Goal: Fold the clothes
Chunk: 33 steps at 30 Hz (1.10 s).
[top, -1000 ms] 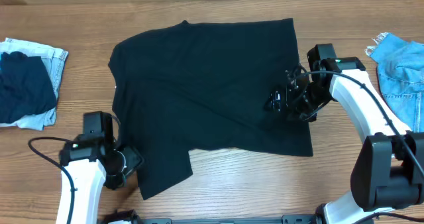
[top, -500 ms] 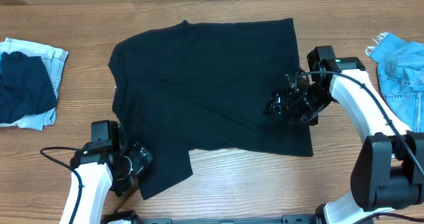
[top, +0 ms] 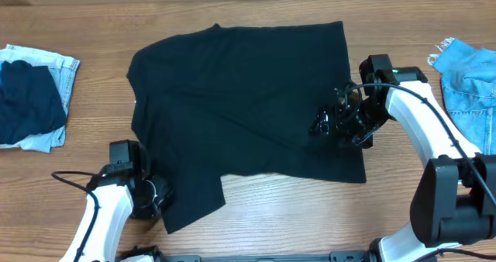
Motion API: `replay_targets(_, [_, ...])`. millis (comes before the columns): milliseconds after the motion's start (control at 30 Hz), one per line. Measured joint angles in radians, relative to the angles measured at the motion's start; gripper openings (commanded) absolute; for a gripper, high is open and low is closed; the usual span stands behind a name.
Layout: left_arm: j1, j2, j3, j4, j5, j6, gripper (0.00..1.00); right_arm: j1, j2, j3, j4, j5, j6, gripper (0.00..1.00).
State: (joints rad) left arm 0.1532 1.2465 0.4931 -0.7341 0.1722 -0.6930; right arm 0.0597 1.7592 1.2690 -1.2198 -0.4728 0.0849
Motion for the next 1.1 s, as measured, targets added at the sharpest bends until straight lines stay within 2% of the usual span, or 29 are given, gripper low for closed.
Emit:
replay_targets(100, [0.000, 0.000, 0.004, 0.009, 0.021, 0.023, 0.59, 0.000, 0.000, 0.000, 0.000, 0.002, 0.000, 0.95])
replay_targets(233, [0.000, 0.003, 0.003, 0.016, 0.056, 0.050, 0.60, 0.000, 0.000, 0.000, 0.000, 0.002, 0.000, 0.96])
replay_targets(300, [0.000, 0.005, 0.003, 0.017, 0.089, 0.062, 0.63, 0.000, 0.000, 0.000, 0.000, 0.002, 0.000, 0.96])
replay_targets(467, [0.000, 0.007, 0.000, 0.017, 0.154, 0.102, 0.76, 0.000, 0.000, 0.000, 0.000, 0.002, 0.011, 0.97])
replay_targets(567, [0.000, 0.006, 0.000, 0.021, 0.193, 0.132, 0.77, 0.000, 0.000, 0.000, 0.000, 0.002, 0.016, 0.98])
replay_targets(733, [0.000, 0.014, -0.006, -0.062, 0.247, 0.166, 0.64, 0.000, 0.000, 0.000, 0.002, 0.002, 0.019, 0.99])
replay_targets(800, [0.000, 0.019, -0.018, -0.136, 0.251, 0.175, 0.50, 0.000, 0.000, 0.000, 0.008, 0.001, 0.020, 0.99])
replay_targets(833, [0.000, 0.021, -0.024, -0.154, 0.251, 0.180, 0.47, 0.000, 0.000, 0.000, 0.015, 0.001, 0.019, 0.99])
replay_targets(1100, [0.000, 0.024, -0.029, -0.199, 0.210, 0.180, 0.39, 0.000, 0.000, 0.000, 0.032, 0.002, 0.019, 0.99])
